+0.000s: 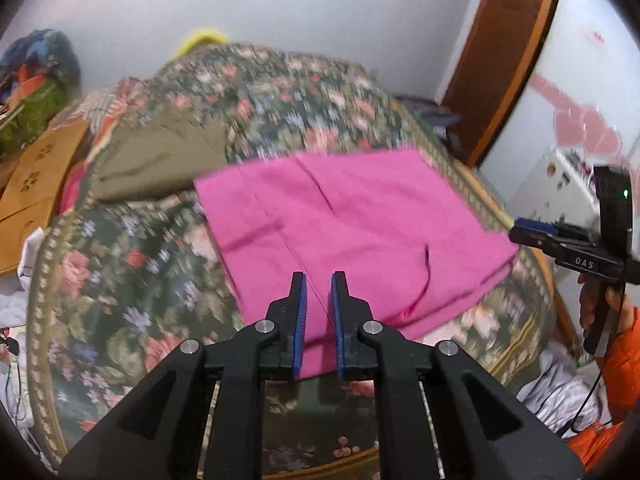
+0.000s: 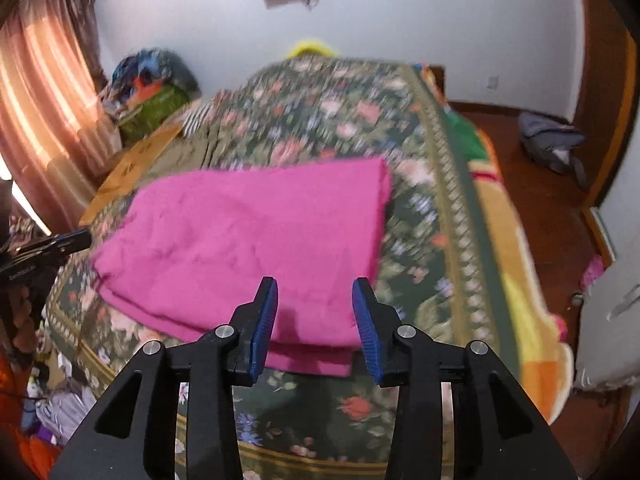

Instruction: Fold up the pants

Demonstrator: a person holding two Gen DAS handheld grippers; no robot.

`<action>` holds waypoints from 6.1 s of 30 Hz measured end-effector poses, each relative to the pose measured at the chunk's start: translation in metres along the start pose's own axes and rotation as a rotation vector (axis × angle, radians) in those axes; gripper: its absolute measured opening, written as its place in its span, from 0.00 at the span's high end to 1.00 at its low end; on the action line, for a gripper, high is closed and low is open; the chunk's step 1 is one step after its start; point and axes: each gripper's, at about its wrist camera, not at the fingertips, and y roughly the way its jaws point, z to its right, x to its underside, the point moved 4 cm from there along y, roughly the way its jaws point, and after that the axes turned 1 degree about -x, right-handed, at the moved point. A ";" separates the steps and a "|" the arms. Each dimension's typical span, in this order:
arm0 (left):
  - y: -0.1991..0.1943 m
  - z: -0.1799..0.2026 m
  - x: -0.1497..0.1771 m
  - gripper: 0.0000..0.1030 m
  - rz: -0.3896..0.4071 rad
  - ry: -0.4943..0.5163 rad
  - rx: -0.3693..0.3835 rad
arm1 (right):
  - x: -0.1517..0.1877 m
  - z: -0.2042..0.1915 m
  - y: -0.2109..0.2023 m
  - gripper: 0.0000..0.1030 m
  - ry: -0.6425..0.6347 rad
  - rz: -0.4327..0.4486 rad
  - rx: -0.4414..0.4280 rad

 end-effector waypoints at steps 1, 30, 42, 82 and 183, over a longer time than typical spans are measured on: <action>0.006 0.001 0.005 0.88 -0.019 0.008 -0.010 | 0.006 -0.001 0.008 0.66 -0.002 -0.024 -0.001; 0.047 -0.104 -0.090 0.46 0.058 -0.159 -0.222 | -0.073 0.051 0.036 0.62 0.017 0.058 0.056; 0.111 -0.103 -0.081 0.38 -0.081 -0.185 -0.108 | -0.104 0.075 0.114 0.55 0.023 -0.027 0.058; 0.117 -0.086 -0.081 0.82 -0.047 -0.083 -0.105 | -0.122 0.090 0.163 0.51 0.032 -0.066 -0.009; 0.026 -0.009 0.033 0.02 -0.071 -0.485 0.112 | 0.005 -0.051 0.054 0.26 -0.149 -0.086 -0.018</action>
